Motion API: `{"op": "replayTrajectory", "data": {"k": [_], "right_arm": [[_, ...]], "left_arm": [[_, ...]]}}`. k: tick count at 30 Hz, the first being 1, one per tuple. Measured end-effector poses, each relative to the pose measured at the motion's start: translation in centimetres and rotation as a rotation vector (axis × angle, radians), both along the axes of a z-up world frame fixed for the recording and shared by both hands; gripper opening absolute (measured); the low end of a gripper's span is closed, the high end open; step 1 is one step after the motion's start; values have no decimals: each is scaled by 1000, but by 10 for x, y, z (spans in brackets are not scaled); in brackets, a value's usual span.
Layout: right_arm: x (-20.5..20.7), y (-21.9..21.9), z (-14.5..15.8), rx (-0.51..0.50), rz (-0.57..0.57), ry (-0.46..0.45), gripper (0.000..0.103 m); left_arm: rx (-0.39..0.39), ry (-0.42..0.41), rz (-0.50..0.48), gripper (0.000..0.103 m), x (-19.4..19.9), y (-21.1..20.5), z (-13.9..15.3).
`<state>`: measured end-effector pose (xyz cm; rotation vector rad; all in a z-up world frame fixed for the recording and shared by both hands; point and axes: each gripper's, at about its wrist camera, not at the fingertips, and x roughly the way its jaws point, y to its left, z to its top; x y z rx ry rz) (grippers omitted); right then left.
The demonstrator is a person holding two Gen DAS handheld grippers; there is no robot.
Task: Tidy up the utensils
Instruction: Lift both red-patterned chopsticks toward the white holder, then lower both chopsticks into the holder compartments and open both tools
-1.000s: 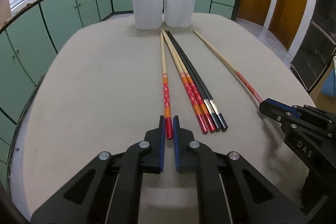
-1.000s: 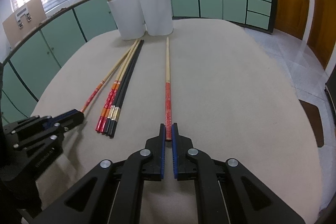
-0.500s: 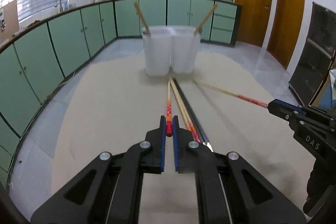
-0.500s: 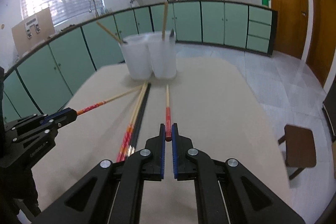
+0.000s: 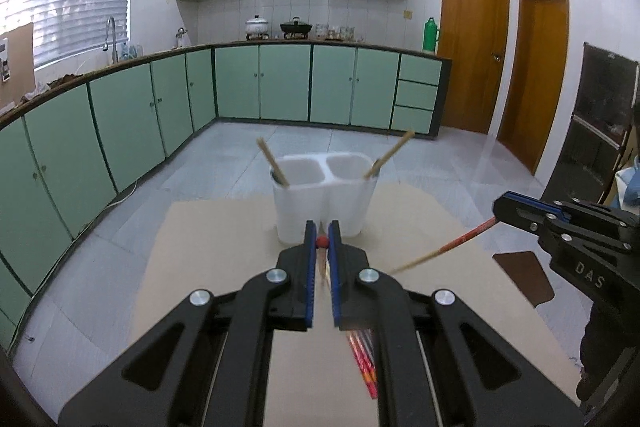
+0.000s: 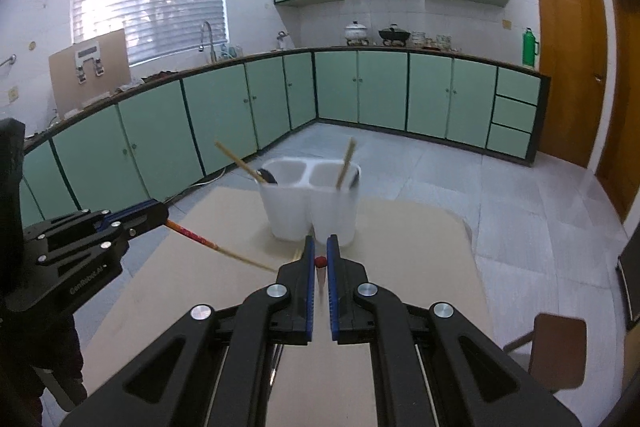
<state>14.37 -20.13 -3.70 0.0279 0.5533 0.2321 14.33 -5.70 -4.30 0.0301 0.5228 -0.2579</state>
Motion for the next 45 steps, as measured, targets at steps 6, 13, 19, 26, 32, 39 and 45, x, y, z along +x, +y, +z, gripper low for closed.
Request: {"op": "replayTrajectory", "data": {"k": [6, 13, 19, 26, 32, 39, 45], "right_arm": [[20, 6, 26, -3, 52, -5, 6], [35, 4, 71, 23, 84, -73, 6], [54, 5, 117, 35, 77, -183, 6], [99, 3, 144, 42, 5, -262, 6], [140, 2, 120, 60, -37, -249, 6], [166, 4, 75, 35, -40, -166, 6], [163, 0, 56, 11, -53, -127, 13]], "left_arm": [[-17, -13, -31, 5, 12, -2, 18], [-50, -66, -63, 5, 16, 3, 52], [-73, -159, -74, 5, 26, 2, 95], [-33, -242, -41, 5, 59, -9, 123], [-1, -257, -6, 5, 93, -24, 106], [-7, -199, -3, 5, 122, -31, 69], [-22, -148, 7, 8, 129, -22, 46]]}}
